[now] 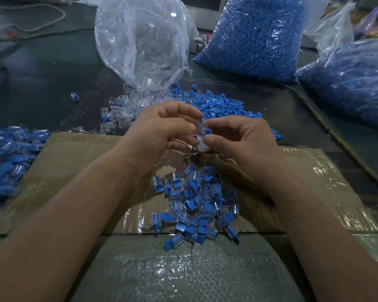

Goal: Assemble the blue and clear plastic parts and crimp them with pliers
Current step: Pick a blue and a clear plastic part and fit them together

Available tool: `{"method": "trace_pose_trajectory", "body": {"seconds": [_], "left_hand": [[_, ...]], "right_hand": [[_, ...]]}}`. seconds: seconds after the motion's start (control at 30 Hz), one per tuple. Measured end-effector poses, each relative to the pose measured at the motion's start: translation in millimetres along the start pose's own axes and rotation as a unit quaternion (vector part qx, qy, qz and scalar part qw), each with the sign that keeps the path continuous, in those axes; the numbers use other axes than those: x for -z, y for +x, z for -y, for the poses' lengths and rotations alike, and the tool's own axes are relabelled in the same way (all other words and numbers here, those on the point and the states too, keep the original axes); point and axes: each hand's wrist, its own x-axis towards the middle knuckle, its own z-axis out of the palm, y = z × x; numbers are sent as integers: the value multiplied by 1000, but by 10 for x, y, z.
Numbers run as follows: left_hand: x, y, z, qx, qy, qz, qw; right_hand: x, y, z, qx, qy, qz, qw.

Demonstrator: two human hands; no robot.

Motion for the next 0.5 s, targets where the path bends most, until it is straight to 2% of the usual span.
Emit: {"method": "trace_pose_trajectory", "body": {"seconds": [0.2, 0.5], "left_hand": [[-15, -18, -1, -7, 60, 16, 998], [-14, 19, 56, 19, 7, 12, 1000]], "right_hand": [[-23, 8, -21, 16, -21, 12, 1000], [-50, 2, -52, 77, 26, -15, 997]]}}
